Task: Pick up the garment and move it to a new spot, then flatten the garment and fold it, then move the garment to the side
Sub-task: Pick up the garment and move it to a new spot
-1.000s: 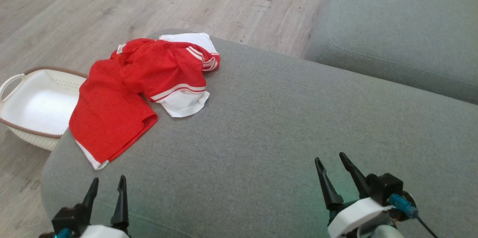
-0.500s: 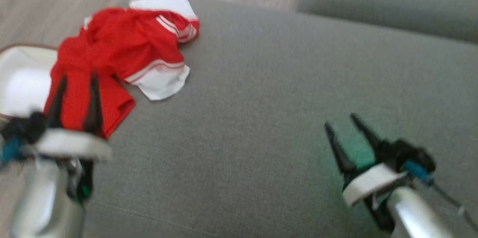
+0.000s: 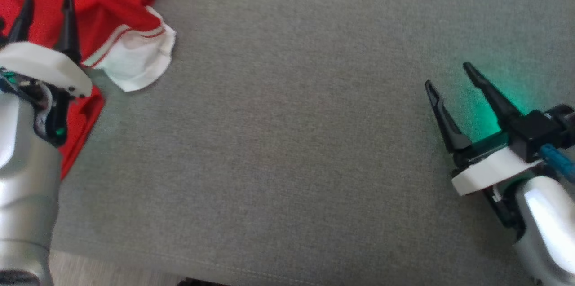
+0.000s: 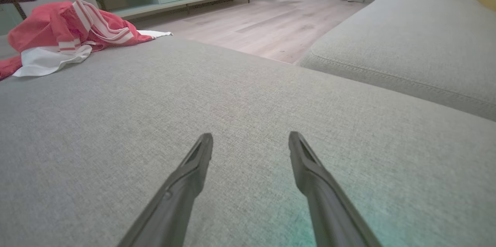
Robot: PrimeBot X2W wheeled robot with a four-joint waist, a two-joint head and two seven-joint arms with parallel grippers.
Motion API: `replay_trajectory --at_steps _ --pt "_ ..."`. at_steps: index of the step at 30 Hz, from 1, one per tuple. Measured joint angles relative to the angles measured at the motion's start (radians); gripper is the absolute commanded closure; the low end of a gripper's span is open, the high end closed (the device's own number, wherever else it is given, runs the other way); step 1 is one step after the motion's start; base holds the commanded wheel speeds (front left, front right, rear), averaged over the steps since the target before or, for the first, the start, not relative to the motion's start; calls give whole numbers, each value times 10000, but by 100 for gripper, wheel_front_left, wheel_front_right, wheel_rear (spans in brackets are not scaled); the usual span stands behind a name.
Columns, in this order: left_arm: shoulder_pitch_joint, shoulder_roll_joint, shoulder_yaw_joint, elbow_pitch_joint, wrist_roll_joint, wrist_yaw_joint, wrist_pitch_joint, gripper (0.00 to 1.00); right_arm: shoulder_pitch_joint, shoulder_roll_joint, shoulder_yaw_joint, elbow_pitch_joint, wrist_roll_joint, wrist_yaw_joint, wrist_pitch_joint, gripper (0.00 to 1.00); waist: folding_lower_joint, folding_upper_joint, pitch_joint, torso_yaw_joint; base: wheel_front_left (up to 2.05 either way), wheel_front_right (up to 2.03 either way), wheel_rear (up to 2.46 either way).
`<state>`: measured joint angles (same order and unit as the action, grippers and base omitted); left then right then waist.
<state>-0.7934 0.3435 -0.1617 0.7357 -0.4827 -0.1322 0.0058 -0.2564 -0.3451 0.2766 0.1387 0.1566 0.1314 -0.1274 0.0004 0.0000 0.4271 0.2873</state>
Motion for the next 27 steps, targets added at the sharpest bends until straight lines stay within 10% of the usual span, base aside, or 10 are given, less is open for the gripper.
replay_trajectory --at_steps 10,14,27 --pt "-1576 113 -449 3296 466 290 823 0 546 -228 -295 -1641 -100 0 782 0 -4 0 919 -569 0 0 0" --pt "-1866 -10 -717 3889 468 165 633 100 611 -267 -408 -1751 -100 0 838 0 -3 0 852 -634 0 0 0" --pt "-2075 698 -2362 2915 245 -2 -69 100 696 711 257 -353 182 0 -50 0 -6 1 -1094 -987 0 0 0"
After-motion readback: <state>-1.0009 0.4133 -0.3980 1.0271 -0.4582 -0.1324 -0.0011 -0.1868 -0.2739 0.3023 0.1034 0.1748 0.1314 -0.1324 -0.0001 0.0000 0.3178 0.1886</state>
